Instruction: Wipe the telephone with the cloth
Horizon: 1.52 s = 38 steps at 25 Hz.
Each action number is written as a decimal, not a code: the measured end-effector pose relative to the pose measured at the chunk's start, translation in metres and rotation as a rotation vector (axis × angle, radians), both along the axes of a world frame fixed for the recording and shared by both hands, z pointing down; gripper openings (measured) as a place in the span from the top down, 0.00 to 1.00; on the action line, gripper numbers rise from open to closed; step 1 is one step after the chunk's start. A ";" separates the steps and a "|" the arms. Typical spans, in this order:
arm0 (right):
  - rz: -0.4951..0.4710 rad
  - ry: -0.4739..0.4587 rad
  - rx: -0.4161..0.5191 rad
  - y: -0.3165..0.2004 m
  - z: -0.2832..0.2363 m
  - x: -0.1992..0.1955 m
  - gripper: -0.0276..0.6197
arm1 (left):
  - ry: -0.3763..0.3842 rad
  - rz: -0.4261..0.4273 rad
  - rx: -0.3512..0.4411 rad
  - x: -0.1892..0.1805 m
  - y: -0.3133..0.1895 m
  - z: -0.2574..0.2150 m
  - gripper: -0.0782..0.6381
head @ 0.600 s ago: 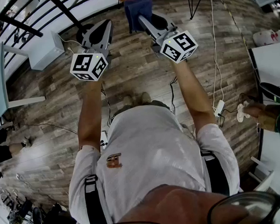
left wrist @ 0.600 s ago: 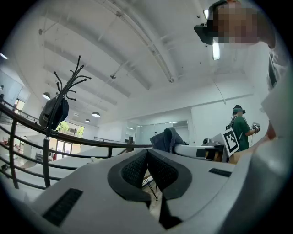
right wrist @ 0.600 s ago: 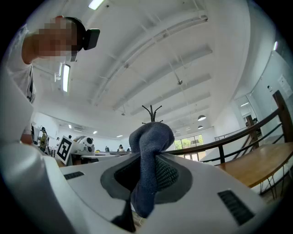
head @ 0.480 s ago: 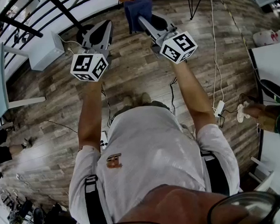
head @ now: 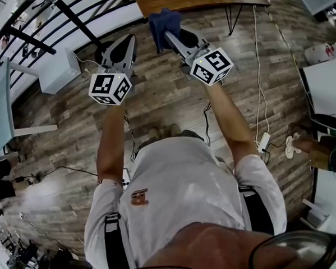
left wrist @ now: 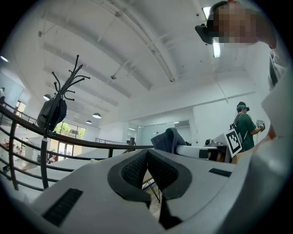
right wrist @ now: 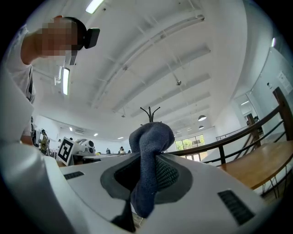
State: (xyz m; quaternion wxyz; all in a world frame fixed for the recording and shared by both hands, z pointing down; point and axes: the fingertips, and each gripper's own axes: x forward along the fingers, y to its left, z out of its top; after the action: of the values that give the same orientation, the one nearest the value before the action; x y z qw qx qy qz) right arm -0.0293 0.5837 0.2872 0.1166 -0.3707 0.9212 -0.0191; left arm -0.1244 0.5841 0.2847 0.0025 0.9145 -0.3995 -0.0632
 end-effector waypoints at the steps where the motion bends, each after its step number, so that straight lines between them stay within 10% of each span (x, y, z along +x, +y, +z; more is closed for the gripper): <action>1: -0.004 0.001 0.003 -0.003 -0.001 0.006 0.83 | -0.002 -0.004 0.003 0.006 -0.003 -0.002 0.87; 16: -0.024 -0.004 0.028 -0.062 -0.005 0.093 0.83 | -0.029 -0.047 0.011 0.085 -0.059 0.001 0.87; 38: 0.000 0.045 0.002 -0.318 0.007 0.034 0.83 | -0.005 -0.029 0.024 0.028 -0.325 0.015 0.87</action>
State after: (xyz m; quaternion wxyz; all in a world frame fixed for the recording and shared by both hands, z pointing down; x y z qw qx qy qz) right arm 0.0046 0.2654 0.2939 0.0961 -0.3711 0.9236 -0.0097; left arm -0.0959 0.2595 0.2997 -0.0102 0.9088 -0.4119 -0.0655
